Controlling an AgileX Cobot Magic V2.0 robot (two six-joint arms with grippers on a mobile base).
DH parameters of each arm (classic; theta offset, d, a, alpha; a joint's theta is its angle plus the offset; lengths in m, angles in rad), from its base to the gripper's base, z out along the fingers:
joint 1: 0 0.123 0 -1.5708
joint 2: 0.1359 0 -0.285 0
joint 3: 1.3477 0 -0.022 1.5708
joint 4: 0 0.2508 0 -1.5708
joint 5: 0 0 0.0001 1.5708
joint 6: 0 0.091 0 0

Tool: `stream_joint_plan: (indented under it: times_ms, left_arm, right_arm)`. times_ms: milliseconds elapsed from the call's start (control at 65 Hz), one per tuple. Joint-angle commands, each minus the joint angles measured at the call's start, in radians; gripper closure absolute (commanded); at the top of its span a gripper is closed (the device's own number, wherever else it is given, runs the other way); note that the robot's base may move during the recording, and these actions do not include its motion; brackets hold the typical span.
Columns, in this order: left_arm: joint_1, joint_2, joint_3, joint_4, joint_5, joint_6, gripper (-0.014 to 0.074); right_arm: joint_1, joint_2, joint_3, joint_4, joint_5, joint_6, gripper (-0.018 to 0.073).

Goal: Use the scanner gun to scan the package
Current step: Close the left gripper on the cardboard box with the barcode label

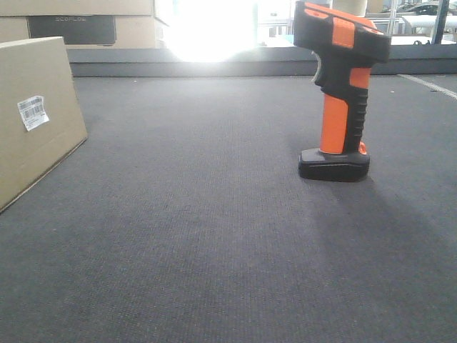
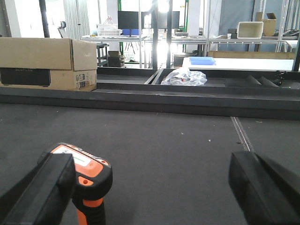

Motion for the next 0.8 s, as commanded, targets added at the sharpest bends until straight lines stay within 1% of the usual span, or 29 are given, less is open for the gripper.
stream_joint_plan:
  times_ms: [0,292,600,661,692,784]
  left_arm:
    - [-0.007,0.074,-0.04,0.004,0.02,-0.001,0.0017]
    - [-0.007,0.253,-0.043,0.004,0.01,-0.001,0.0017]
    - [-0.007,0.342,-0.043,-0.003,-0.013,-0.003,0.0024]
    - [-0.007,0.346,-0.043,-0.018,-0.007,-0.003,0.0056]
    - [-0.007,0.346,-0.043,-0.023,-0.007,-0.005,0.0096]
    - [-0.007,0.343,-0.043,-0.028,-0.007,-0.005,0.0272]
  right_arm:
    - [0.0,0.006,-0.007,-0.008,-0.009,0.0,-0.001]
    - [0.0,0.006,-0.007,-0.006,-0.009,0.0,-0.001]
    - [0.0,0.006,-0.007,-0.006,-0.009,0.0,-0.001]
    - [0.0,0.006,-0.007,-0.006,-0.007,0.0,-0.001]
    - [0.0,0.006,-0.007,-0.006,-0.007,0.0,-0.001]
    - [0.0,0.006,-0.007,-0.006,-0.003,0.0,-0.001]
